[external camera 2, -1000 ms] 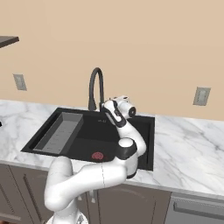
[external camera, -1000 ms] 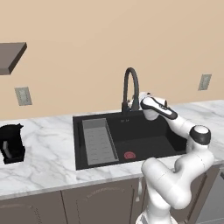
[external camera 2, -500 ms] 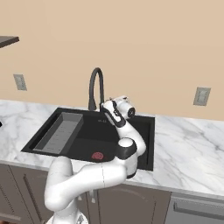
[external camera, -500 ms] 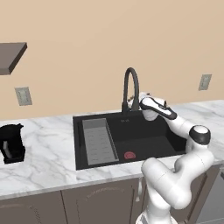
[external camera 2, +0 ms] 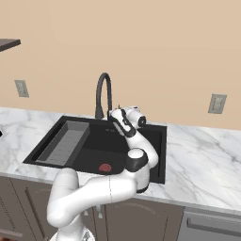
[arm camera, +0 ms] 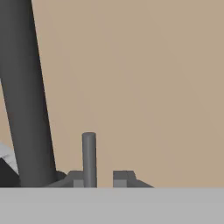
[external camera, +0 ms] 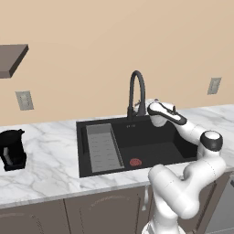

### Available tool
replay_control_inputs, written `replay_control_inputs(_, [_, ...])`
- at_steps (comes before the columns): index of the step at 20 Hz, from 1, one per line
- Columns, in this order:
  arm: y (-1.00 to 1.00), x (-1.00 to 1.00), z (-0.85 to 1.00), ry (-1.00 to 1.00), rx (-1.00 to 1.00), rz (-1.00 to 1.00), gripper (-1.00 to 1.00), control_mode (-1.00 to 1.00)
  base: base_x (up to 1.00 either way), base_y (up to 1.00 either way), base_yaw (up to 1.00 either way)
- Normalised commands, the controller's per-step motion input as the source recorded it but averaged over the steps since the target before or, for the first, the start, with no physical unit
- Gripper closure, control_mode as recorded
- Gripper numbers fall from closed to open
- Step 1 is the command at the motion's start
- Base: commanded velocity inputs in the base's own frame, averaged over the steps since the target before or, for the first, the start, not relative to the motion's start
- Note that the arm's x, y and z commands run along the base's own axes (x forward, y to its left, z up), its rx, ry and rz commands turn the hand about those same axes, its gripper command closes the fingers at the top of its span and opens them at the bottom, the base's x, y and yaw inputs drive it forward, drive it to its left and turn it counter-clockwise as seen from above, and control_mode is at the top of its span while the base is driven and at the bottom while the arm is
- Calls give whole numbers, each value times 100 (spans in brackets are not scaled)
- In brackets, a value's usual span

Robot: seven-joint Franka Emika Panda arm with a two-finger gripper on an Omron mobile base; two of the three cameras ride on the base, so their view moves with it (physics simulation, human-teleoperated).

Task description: Turn on the sink faucet and place the jug under the water for a few seconds to fill it up.

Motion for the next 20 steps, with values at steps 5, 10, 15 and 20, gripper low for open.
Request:
replay_control_inputs(5, [-75, 18, -1, 17, 21, -13, 100, -100, 0, 0, 0])
replay_control_inputs(10, [-63, 25, -3, 19, 19, -19, 100, -100, 0, 0, 0])
replay_control_inputs(15, [-59, 28, -6, 22, 18, -21, 100, -100, 0, 0, 0])
replay_control_inputs(20, [-41, 14, -15, 20, 10, -18, 100, -100, 0, 0, 0])
